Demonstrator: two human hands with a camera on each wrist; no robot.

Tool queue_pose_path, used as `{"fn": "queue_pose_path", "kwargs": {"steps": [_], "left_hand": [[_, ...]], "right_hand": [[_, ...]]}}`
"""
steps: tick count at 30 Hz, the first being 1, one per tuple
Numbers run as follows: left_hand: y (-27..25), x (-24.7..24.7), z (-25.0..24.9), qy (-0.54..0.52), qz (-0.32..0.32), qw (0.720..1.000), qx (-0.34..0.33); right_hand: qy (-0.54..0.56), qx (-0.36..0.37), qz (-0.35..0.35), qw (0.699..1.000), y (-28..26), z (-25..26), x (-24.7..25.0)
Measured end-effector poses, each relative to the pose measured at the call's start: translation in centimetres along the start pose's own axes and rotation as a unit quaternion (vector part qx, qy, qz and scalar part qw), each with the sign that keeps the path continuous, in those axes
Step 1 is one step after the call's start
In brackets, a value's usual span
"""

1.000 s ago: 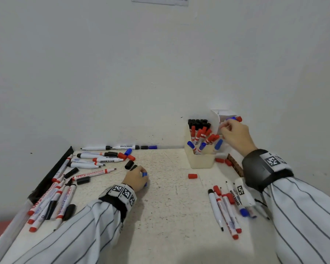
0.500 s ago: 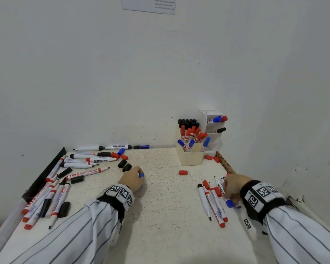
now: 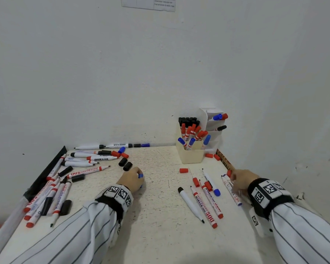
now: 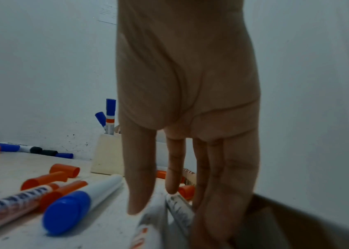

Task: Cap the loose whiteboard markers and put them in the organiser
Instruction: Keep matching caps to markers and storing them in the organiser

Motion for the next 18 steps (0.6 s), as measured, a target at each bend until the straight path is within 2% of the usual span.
{"fn": "queue_pose_path", "kwargs": {"steps": [9, 16, 18], "left_hand": [[0.0, 0.1, 0.2, -0.002, -0.005, 1.000, -0.005], [-0.3, 0.0, -0.4, -0.028, -0.012, 0.999, -0.019], [-0.7, -0.3, -1.2, -0.054, 0.011, 0.998, -0.033]], "right_hand": [[0.062, 0.035, 0.054, 0.996, 0.2, 1.3, -1.4], [0.042, 0.016, -0.002, 0.999, 1.2, 3.0, -1.9], [0.034, 0.006, -0.026, 0.999, 1.6, 3.4, -1.9]]}}
Point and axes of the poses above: each hand's wrist, its own y-axis towards the middle knuckle, its own x-axis out of the back of the hand, z = x × y, the point moved 5 cm from there along y, towards the middle knuckle, and after that the axes turned 11 degrees about -x, right-handed, at the moved point
